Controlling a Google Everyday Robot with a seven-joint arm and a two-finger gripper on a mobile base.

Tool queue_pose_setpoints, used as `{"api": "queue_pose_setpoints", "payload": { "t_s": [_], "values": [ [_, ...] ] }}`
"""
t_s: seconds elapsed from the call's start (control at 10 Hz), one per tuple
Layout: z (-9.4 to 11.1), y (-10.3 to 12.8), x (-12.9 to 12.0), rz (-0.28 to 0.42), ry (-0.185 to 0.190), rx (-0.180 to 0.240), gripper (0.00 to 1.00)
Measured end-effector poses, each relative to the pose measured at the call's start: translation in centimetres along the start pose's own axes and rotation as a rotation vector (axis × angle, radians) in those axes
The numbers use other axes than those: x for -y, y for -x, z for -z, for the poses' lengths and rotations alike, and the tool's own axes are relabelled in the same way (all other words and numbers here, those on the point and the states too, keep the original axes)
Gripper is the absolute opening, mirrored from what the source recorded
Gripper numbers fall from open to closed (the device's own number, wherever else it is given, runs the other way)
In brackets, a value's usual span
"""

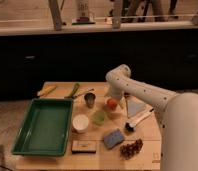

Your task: Place apple in paper cup

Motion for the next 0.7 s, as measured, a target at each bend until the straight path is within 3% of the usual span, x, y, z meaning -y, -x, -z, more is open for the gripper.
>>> {"api": "queue_pose_setpoints", "payload": {
  "t_s": [0.2, 0.3, 0.5, 0.7],
  "values": [
    [-0.31, -0.19, -0.23, -0.004, -0.003, 0.007, 0.64],
    [-0.53, -0.31, -0.27, -0.004, -0.004, 0.013, 0.49],
    [-0.58, -0.34, 0.01, 0.0, -0.005, 0.013, 0.33],
    [-0.61, -0.37, 0.13, 0.005, 0.004, 0.014, 0.09]
  ]
}}
